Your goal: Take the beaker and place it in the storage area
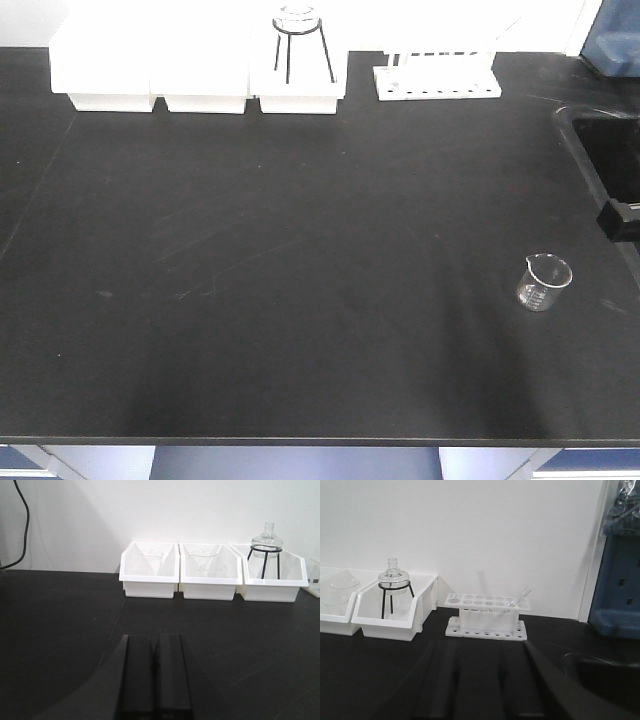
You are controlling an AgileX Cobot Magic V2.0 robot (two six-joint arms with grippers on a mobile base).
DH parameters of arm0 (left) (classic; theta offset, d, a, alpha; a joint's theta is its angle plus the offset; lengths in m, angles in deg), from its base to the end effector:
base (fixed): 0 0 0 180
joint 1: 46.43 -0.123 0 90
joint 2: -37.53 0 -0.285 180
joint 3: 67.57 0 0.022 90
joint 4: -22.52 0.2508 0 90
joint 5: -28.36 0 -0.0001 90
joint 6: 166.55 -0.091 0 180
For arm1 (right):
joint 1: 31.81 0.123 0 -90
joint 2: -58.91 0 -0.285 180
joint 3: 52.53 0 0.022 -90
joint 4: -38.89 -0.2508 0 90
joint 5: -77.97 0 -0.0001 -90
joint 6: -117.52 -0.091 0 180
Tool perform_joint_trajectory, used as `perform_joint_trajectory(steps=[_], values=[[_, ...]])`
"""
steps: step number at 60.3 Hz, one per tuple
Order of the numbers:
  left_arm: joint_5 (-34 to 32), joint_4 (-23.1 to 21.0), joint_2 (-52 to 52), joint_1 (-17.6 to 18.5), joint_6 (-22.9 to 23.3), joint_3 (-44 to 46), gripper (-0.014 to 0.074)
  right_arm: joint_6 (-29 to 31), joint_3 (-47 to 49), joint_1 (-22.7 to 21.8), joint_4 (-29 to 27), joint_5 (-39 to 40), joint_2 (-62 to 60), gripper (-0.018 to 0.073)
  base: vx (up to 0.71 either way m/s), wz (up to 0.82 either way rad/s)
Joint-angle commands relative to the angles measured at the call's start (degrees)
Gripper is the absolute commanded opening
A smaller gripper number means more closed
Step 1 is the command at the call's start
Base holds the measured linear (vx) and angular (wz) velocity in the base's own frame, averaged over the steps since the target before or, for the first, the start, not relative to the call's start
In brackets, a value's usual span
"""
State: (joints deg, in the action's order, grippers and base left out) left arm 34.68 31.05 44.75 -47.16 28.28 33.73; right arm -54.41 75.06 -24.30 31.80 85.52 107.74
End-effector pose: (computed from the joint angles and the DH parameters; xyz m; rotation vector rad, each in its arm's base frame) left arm 0.0568 0.0022 0.1951 -0.1120 1.6051 -0.0628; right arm 0.1523 0.0186 0.3042 -0.1096 1.6330 0.0732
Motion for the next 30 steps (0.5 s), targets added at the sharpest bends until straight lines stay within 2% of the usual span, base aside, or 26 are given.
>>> perform_joint_trajectory(steps=[1,2,5,9,16,22,30], values=[[-4.84,-0.32,-1.05,0.37,0.33,-1.25,-0.0008,-0.11,2.21,-0.01,-0.29,3.85,0.03,0.052,0.0,0.0],[-4.84,-0.32,-1.05,0.37,0.33,-1.25,-0.0008,-0.11,2.21,-0.01,-0.5,3.9,0.03,0.0575,0.0,0.0],[-4.84,-0.32,-1.05,0.37,0.33,-1.25,-0.0008,-0.11,2.21,-0.01,-0.65,4.03,0.03,0.0664,0.0,0.0],[-4.84,-0.32,-1.05,0.37,0.33,-1.25,-0.0008,0.19,2.21,-0.01,-0.51,4.24,0.03,0.0732,0.0,0.0],[-4.84,-0.32,-1.05,0.37,0.33,-1.25,-0.0008,-0.23,2.21,-0.01,-0.74,6.22,-0.03,0.0725,0.0,0.0],[-4.84,-0.32,-1.05,0.37,0.33,-1.25,-0.0008,-1.8,2.06,-0.01,-1.86,4.27,0.03,0.071,0.0,0.0],[-4.84,-0.32,-1.05,0.37,0.33,-1.25,-0.0008,-2.08,-3.69,-0.01,-2.42,3.07,2.66,0.068,0.0,0.0]])
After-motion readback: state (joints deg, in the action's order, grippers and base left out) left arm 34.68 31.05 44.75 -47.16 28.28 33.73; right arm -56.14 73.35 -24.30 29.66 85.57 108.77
